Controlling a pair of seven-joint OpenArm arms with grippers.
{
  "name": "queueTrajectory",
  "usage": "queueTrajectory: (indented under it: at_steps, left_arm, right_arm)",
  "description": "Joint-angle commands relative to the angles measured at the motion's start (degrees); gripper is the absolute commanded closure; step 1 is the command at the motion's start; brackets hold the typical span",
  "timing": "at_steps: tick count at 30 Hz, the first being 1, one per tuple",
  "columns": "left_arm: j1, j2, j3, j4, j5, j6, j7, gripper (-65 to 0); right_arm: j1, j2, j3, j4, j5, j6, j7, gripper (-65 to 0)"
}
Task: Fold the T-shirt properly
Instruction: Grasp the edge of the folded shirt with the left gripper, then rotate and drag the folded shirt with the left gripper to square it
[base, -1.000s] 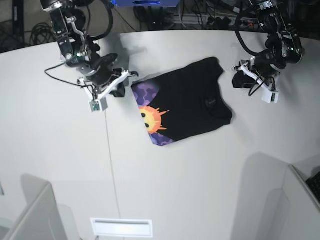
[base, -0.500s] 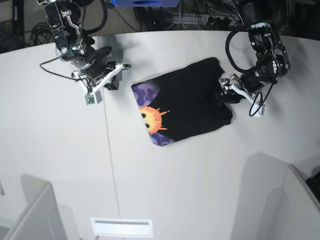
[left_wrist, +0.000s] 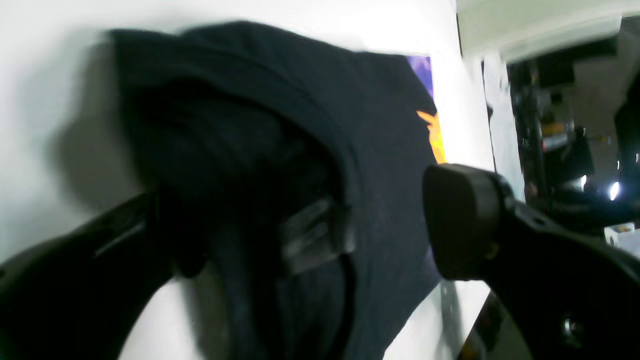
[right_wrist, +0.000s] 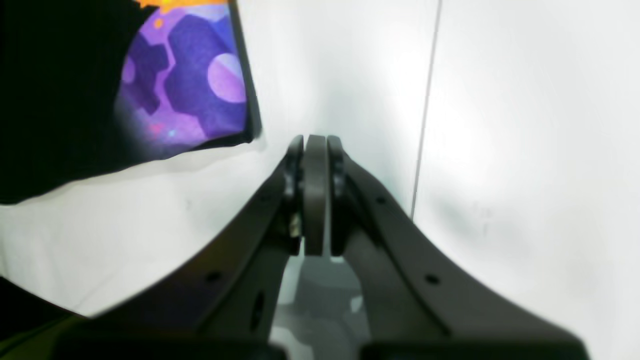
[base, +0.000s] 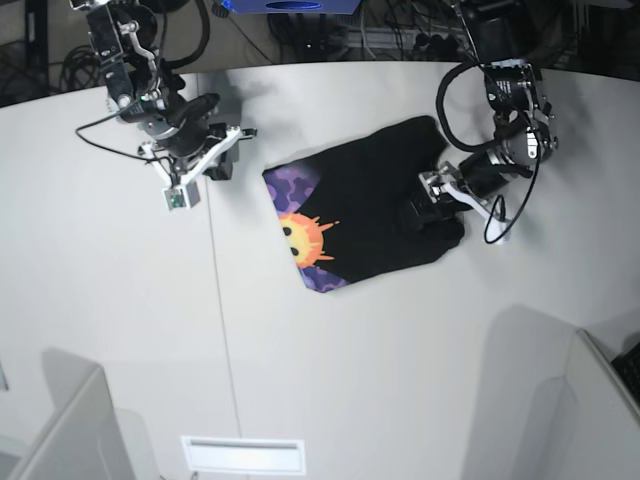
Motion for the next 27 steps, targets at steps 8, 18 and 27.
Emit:
queueTrajectory:
  at_steps: [8, 18, 27]
  left_arm:
    - [-1.27, -0.25, 3.78, -0.8, 7.0, 9.03, 4.52, -25.3]
    - [-7.51, -4.39, 19.86, -0.8, 7.09, 17.99, 4.7, 0.0]
    - [-19.9, -12.3, 46.24, -0.8, 7.0, 18.08, 4.79, 0.0]
  right_arm:
    - [-2.05, 0.42, 5.32, 1.45, 0.55, 0.18, 1.17, 0.0]
    - [-7.41, -2.66, 21.32, 1.45, 0.64, 8.1, 1.17, 0.0]
    - [-10.4, -12.24, 45.85, 1.36, 0.46, 23.48, 0.73, 0.0]
